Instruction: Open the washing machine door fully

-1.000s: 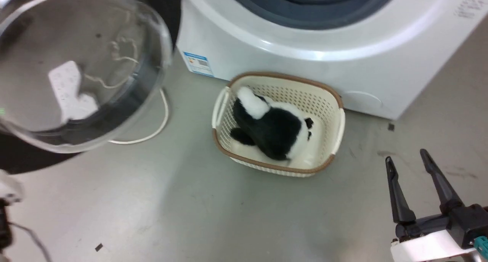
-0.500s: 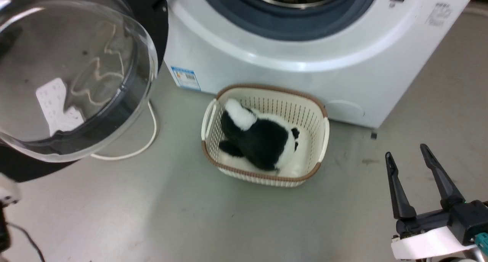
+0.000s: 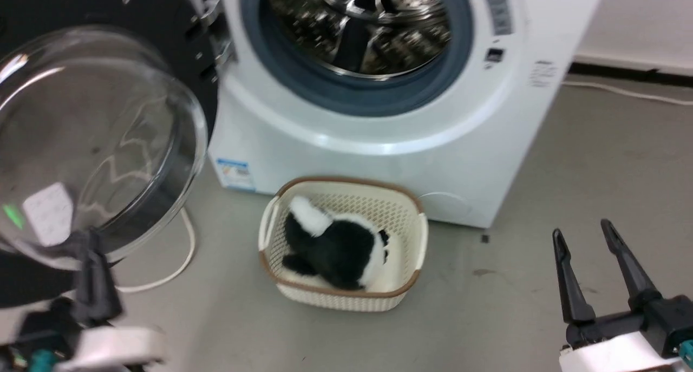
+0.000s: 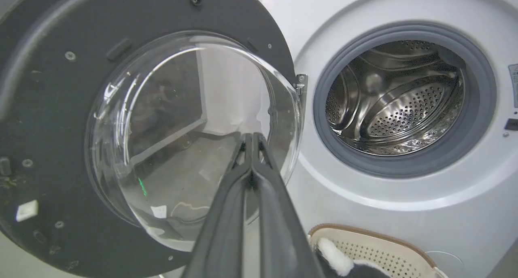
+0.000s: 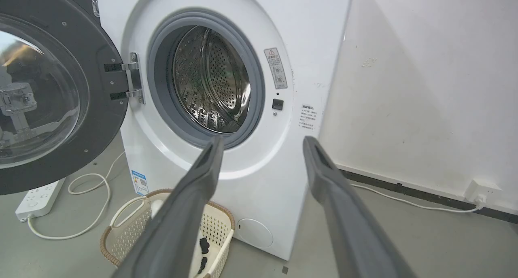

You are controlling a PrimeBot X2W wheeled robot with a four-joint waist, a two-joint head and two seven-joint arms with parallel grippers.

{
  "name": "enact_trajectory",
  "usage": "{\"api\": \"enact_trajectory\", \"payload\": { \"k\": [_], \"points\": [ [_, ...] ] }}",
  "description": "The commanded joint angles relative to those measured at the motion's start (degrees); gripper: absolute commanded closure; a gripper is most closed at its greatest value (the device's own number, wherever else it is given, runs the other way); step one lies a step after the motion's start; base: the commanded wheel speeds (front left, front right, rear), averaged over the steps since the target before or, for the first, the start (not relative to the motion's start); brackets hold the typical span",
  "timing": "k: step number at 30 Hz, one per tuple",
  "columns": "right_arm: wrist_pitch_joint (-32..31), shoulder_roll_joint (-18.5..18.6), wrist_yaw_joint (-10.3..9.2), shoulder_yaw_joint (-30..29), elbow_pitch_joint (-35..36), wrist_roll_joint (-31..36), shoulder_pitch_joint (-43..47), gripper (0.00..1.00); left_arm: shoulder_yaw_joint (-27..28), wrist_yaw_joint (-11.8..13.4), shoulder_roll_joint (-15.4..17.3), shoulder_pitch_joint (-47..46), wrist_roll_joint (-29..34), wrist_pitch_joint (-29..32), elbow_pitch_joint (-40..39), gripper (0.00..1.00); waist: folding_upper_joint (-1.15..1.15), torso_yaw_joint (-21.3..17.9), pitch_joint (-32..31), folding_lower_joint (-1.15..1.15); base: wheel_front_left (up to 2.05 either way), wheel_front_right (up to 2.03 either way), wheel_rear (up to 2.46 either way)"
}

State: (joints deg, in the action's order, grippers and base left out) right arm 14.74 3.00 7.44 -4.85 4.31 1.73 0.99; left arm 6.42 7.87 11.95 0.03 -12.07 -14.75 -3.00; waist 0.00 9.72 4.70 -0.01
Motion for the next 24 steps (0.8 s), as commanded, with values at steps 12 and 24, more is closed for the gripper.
{"api": "enact_trajectory", "payload": {
  "k": [12, 24],
  "points": [
    [0.26, -0.12, 0.05, 1.37, -2.08, -1.58, 2.81, 0.0, -7.1, -0.92, -6.85, 3.99, 4.98, -0.24, 2.75, 0.0, 0.0, -6.87, -2.89, 0.01, 0.0, 0.0, 0.0],
    [0.26, -0.12, 0.05, 1.46, -3.58, -3.09, 3.94, 0.0, -11.29, -1.48, -8.01, 5.15, 7.21, -0.25, 6.3, 0.0, 0.0, -9.39, -3.53, 0.01, 0.0, 0.0, 0.0]
  ]
}}
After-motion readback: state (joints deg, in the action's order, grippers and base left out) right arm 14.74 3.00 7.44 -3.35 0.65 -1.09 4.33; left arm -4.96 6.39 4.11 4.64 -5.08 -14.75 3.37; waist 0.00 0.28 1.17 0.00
